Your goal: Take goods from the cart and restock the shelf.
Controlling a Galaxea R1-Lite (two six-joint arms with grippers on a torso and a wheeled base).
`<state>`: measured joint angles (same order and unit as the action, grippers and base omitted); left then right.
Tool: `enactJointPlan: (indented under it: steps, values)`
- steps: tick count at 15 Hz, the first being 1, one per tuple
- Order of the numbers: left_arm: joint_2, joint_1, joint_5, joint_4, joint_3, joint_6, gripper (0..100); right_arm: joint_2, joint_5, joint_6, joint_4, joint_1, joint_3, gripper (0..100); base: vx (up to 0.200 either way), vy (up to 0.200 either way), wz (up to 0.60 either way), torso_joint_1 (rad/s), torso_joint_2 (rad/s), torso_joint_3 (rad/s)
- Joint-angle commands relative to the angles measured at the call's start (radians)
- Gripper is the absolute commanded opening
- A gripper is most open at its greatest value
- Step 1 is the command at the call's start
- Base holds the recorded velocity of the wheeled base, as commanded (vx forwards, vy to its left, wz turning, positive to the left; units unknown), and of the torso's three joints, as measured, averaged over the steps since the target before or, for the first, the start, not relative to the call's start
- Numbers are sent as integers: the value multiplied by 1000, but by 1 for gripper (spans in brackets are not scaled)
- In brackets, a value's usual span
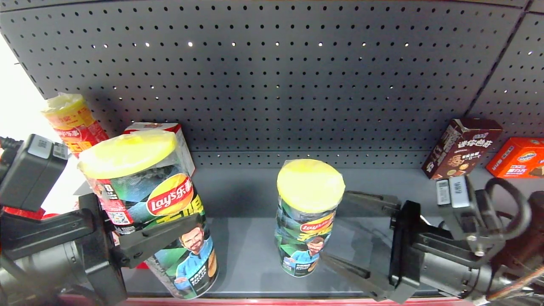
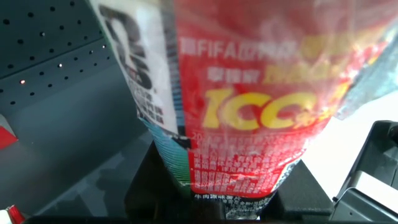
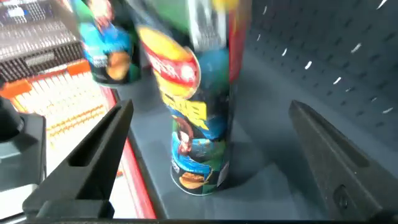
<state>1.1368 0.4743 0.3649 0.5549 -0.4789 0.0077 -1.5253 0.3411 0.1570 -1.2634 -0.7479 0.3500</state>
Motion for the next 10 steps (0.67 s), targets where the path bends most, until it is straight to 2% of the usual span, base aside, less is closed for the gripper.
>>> enactJointPlan:
  steps: [1,3,7,10]
  values:
    - [0,1,-1,0,2,0,0,172,-1,27,36,67,-42,100,0,0,0,0,0,0]
    - [0,1,0,0,-3,2,0,290,-31,33,108,111,-57,100,0,0,0,0,0,0]
    - [18,6,0,0,-43,3,0,559,-175,32,343,110,-140,100,0,0,0,0,0,0]
    - [21,27,-6,2,-46,6,0,741,-195,30,478,108,-224,100,0,0,0,0,0,0]
